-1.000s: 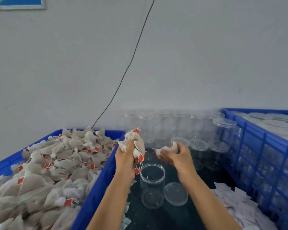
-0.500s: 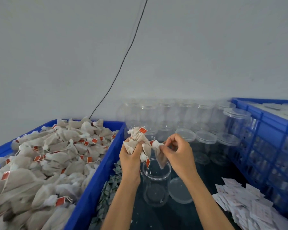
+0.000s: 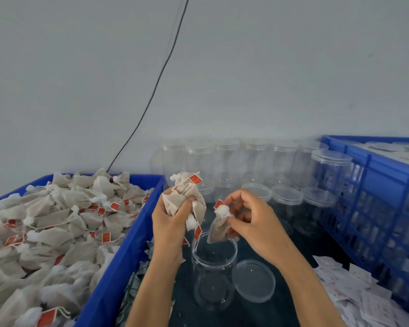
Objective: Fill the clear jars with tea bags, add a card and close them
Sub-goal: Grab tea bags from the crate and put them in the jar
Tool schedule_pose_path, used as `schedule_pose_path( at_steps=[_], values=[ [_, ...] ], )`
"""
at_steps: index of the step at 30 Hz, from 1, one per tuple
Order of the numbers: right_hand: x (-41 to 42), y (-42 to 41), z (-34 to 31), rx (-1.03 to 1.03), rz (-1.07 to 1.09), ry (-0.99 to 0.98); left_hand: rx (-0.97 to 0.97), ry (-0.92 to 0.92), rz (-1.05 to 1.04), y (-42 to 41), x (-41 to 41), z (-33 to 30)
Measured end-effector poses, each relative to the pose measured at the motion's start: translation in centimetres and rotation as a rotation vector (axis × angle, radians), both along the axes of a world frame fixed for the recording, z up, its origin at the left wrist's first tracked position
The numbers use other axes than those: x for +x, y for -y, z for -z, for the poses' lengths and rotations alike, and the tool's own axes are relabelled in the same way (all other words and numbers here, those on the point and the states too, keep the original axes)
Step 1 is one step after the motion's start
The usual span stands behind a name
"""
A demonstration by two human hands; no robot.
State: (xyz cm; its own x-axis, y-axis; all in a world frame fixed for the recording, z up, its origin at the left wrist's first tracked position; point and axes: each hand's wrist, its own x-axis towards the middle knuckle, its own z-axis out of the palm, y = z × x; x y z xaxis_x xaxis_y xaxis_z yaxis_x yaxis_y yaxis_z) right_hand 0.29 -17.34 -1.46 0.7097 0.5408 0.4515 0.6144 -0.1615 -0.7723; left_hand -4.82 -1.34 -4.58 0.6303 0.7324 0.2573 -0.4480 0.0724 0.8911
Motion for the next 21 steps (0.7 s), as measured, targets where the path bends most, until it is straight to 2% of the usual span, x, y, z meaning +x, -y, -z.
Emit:
schedule_pose_path(
  at_steps=[6,10,13,17,21],
  values=[
    [0.1,0.9,-0.5,0.022,-0.103,-0.119,0.134,-0.077,0.120,-0.4,-1.1,-0.7],
    [0.5,1.0,-0.4,-0.058,-0.062,-0.076,-0.015,-0.082,0.346,-0.5,-1.8,-1.1],
    [0.7,0.5,-0.2,0.030,-0.019,-0.127,-0.081,-0.099,0.451,-0.8,-1.9,-1.0],
    [0.1,-0.8,0.0,0.182,-0.089,-0.309,-0.058,-0.121,0.496,-0.9,-2.0,-1.0],
    [-0.2,-1.4,0.4,0.187,-0.141,-0.270,0.031,-0.124,0.567,-1.0,-2.5,-1.3]
  ],
)
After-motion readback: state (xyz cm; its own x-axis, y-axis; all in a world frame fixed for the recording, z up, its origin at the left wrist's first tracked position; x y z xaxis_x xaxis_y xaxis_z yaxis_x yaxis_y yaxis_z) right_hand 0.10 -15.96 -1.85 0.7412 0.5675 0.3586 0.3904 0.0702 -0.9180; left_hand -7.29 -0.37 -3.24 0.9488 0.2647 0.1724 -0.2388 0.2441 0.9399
